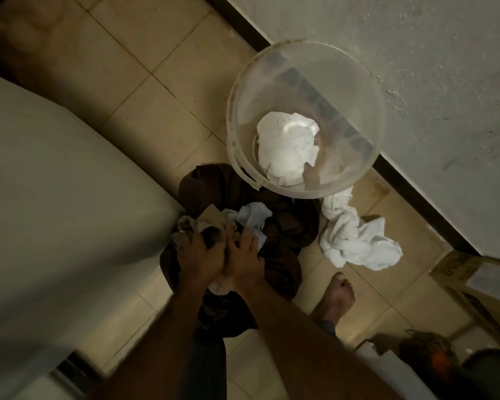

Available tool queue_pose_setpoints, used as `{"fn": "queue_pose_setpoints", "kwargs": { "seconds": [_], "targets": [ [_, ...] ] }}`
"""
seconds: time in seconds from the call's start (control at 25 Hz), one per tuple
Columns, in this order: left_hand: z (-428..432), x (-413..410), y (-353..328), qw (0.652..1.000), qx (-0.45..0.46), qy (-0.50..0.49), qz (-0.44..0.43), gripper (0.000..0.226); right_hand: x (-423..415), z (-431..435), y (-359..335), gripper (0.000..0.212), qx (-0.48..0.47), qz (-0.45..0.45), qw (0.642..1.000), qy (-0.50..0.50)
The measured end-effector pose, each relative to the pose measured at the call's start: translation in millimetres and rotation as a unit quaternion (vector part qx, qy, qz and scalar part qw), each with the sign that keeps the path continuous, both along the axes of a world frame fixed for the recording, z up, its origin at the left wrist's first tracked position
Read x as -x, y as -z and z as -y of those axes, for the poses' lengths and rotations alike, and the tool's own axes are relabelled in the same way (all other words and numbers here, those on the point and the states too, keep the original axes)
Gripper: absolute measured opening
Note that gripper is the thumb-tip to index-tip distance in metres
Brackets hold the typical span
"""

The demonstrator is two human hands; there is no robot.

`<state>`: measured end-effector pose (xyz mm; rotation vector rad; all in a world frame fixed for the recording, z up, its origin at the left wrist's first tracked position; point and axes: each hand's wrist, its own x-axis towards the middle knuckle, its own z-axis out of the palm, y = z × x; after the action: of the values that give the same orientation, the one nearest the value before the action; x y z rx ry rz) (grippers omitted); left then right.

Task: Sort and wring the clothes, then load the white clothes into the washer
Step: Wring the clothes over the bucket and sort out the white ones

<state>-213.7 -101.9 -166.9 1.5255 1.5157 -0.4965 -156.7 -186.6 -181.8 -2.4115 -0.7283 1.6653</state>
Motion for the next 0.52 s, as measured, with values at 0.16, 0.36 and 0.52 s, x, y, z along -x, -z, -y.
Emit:
{"fn": "queue_pose_setpoints", "kwargs": {
  "seconds": [0.16, 0.36, 0.52],
  "targets": [
    [4, -8, -12, 1.0, 0.006, -0.016, -0.022, 0.101, -8, -4, -12, 0.092, -0.008, 0.035, 0.999, -0.029],
    [3, -56, -59, 0.972, -0.229, 0.013, 0.041, 0.073, -46, 3, -34, 0.046, -0.296, 0.224, 0.926, 0.072],
    [-13, -113, -60, 0.927, -0.315, 0.097, 0.181, 0.045, -118, -2, -55, 0.032, -0.365, 0.332, 0.858, 0.141]
  ]
}}
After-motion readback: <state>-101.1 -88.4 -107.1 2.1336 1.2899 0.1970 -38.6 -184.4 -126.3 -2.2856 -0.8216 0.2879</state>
